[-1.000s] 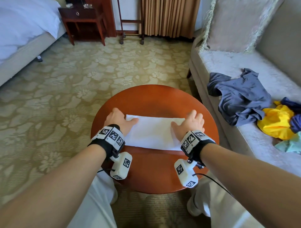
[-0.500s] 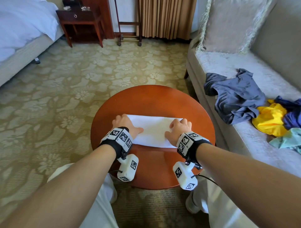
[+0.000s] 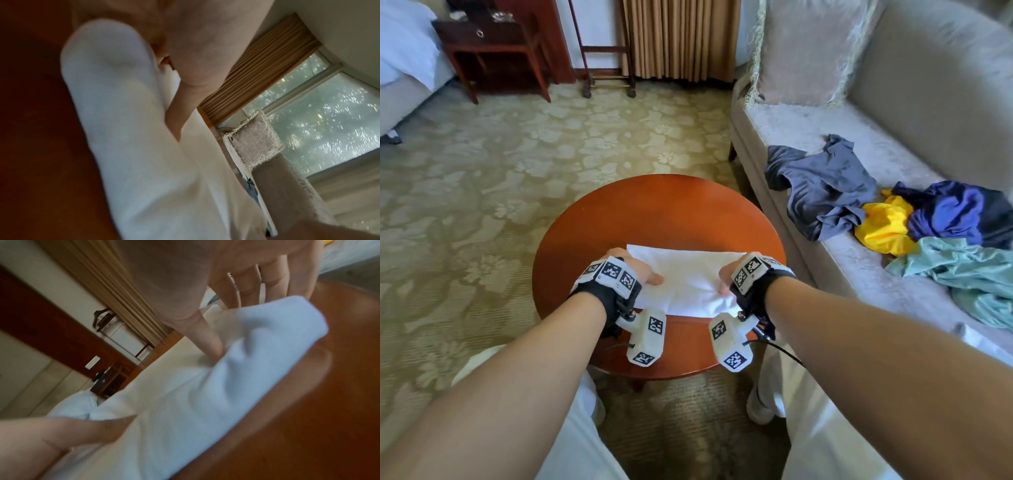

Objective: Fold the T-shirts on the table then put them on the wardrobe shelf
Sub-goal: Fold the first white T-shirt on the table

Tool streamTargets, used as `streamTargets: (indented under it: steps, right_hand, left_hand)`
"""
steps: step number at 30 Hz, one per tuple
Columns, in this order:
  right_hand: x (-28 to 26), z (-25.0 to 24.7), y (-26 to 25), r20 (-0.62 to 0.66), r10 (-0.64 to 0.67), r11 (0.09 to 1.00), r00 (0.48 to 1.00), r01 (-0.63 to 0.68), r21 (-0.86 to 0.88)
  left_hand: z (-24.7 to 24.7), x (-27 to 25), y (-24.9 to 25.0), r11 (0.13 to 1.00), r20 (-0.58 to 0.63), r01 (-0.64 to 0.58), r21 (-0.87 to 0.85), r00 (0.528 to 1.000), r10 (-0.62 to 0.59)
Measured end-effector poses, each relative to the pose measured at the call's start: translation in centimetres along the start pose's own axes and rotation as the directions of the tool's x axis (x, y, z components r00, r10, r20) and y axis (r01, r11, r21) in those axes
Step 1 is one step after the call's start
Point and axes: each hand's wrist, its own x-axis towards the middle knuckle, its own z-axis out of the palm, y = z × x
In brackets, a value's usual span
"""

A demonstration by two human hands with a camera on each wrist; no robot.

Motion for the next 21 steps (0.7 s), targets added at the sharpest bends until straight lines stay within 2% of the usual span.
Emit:
streamTargets:
  steps: [1, 2, 3, 6, 7, 8, 9, 11, 13, 17, 21]
  right_hand:
    - [-0.4, 0.2, 0.2, -0.013, 0.009, 0.998, 1.0, -0.008, 0.069]
    - [-0.3, 0.6, 0.6, -0.035, 0.0, 0.998, 0.999, 0.002, 0.065]
    - [0.1, 0.8, 1.4, -0.014, 0.033, 0.991, 0.999, -0.031, 0.134]
    - [-0.2, 0.8, 3.7, 0.072, -0.008, 0.953, 0.997, -0.014, 0.303]
    - [-0.6, 0.8, 4.6, 0.096, -0.006, 0.898, 0.995, -0.036, 0.439]
    - [-1.2, 0.5, 5.4, 0.121, -0.035, 0.89, 0.992, -0.024, 0.456]
    - [-1.5, 0.3, 6.6, 0.102, -0.028, 0.852, 0.994, -0.03, 0.522]
    - [-2.6, -0.6, 9.0, 0.116, 0.096, 0.753, 0.989, -0.148, 0.641]
    - [-3.9, -1.3, 12.1, 0.122, 0.167, 0.622, 0.978, -0.201, 0.757]
    - [-6.4, -2.7, 18.0, 0.003, 0.218, 0.466, 0.976, -0.107, 0.878]
    - [-9.2, -3.4, 25.2, -0.02, 0.392, 0.302, 0.92, -0.108, 0.947]
  left_hand:
    - [0.3, 0.0, -0.1, 0.998, 0.017, 0.021, -0.056, 1.0, -0.02]
    - [0.6, -0.1, -0.3, 0.995, 0.038, 0.027, -0.093, 0.999, -0.024]
    - [0.9, -0.4, -0.3, 0.992, 0.058, 0.041, -0.117, 0.998, -0.034]
    - [1.3, -0.9, 0.0, 0.981, 0.079, 0.041, -0.19, 0.997, -0.026]
    - [1.4, -1.2, 0.4, 0.978, 0.08, 0.038, -0.203, 0.997, -0.022]
    - [1.6, -1.5, 0.8, 0.977, 0.083, 0.032, -0.211, 0.996, -0.015]
    - [1.9, -1.8, 1.5, 0.976, 0.091, 0.022, -0.215, 0.996, -0.002]
    - [2.5, -2.5, 3.2, 0.971, 0.103, -0.015, -0.239, 0.994, 0.041]
    - [3.3, -4.2, 5.5, 0.963, 0.139, -0.05, -0.265, 0.986, 0.089]
    - [5.0, -7.7, 10.4, 0.927, 0.296, -0.067, -0.368, 0.937, 0.185]
    - [7.6, -12.5, 15.9, 0.903, 0.39, -0.137, -0.407, 0.868, 0.308]
